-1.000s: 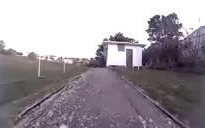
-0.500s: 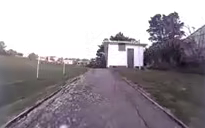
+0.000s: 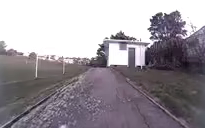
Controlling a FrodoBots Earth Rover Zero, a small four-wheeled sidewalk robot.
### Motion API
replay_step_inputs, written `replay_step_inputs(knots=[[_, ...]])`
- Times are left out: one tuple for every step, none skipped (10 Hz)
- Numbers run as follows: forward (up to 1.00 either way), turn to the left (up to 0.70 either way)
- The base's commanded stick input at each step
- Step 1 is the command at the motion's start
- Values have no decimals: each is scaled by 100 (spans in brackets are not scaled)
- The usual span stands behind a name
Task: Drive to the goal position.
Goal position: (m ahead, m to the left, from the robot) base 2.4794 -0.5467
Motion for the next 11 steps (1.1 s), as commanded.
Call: replay_step_inputs(knots=[[70,0],[70,0],[70,0],[70,0],[70,0],[70,0],[70,0],[70,0],[70,0],[70,0],[70,0]])
